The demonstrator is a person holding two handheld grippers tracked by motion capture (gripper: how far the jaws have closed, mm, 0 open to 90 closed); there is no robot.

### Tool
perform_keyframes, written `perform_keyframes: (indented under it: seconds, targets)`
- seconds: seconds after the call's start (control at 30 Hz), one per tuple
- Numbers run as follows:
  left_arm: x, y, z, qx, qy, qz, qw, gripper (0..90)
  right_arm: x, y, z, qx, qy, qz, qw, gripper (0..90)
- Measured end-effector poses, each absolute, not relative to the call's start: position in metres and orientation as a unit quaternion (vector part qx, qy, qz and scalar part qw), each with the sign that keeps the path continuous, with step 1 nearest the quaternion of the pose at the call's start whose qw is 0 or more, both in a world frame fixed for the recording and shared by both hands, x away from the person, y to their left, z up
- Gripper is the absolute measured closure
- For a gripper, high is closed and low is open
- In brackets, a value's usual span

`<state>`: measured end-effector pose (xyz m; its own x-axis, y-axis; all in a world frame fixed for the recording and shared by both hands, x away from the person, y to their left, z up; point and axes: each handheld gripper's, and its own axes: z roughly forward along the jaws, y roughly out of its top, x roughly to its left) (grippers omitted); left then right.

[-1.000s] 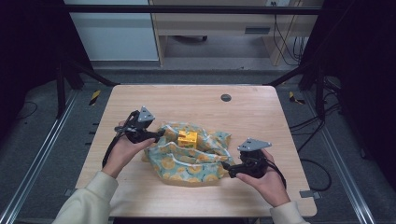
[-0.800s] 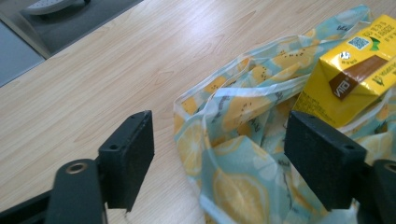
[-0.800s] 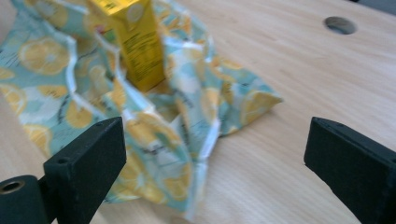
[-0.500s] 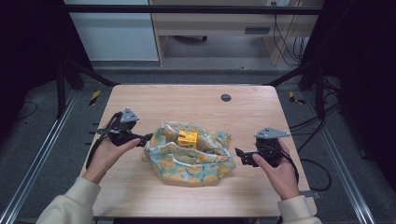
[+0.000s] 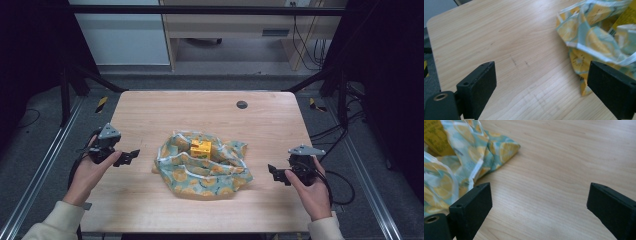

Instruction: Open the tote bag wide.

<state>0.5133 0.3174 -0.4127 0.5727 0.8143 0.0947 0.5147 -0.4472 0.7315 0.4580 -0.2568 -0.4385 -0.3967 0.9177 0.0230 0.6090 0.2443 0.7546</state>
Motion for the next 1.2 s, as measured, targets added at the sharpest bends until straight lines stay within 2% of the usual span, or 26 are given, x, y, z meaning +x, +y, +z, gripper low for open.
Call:
perform_keyframes:
  seconds: [0.27, 0.63, 0.97, 1.2]
  targets:
    - [0.521, 0.327, -0.437, 0.826, 0.415, 0.217, 0.314, 8.6, 0.466, -0.265, -0.455, 0.519, 0.758, 0.339, 0.204, 6.3]
    - [0.532, 0.329, -0.472, 0.834, 0.433, 0.213, 0.269, 8.6, 0.495, -0.259, -0.473, 0.54, 0.753, 0.332, 0.174, 6.0]
    - [0.523, 0.332, -0.482, 0.826, 0.44, 0.242, 0.257, 8.1, 0.5, -0.259, -0.483, 0.573, 0.726, 0.322, 0.202, 11.7]
    - [0.513, 0.341, -0.474, 0.799, 0.456, 0.259, 0.295, 7.7, 0.488, -0.26, -0.488, 0.55, 0.734, 0.329, 0.222, 11.1]
